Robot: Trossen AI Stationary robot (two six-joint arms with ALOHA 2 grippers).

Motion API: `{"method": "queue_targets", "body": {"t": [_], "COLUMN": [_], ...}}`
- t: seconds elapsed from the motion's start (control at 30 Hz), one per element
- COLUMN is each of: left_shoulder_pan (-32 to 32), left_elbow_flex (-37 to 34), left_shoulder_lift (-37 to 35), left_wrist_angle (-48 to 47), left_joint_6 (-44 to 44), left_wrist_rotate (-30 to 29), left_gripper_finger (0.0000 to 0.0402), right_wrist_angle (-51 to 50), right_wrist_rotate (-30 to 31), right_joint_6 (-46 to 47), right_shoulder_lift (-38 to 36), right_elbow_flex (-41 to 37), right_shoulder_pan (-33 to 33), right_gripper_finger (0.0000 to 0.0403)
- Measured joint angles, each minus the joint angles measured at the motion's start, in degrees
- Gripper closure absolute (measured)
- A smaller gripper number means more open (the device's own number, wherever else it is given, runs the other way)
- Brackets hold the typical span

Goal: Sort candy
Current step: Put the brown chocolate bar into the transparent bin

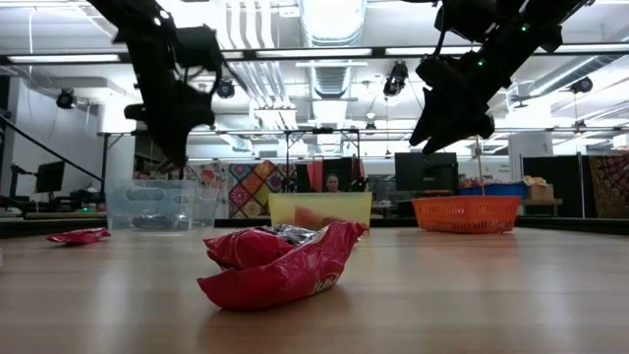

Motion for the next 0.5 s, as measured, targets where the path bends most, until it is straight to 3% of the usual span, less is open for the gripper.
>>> {"method": "queue_targets", "body": {"t": [0.17, 0.5], "left_shoulder_pan": [5.46, 6.21], "left_elbow_flex": [0.0, 0.0], "left_shoulder_lift": [5.17, 12.53], "left_wrist_angle": [1.29, 1.89], "left_joint_6": [0.17, 2.2], "left_wrist_rotate": [-0.4, -4.55], "left_gripper_finger": [0.038, 0.0317], "right_wrist_angle": [0.0, -0.02], "right_wrist_rotate": [0.0, -0.24], "right_joint_6": [0.06, 0.09], "right_shoulder_lift": [0.0, 0.0], "right_elbow_flex": [0.0, 0.0], "right_shoulder_pan": [0.0, 0.0], "right_gripper_finger": [0.0202, 0.0202]}}
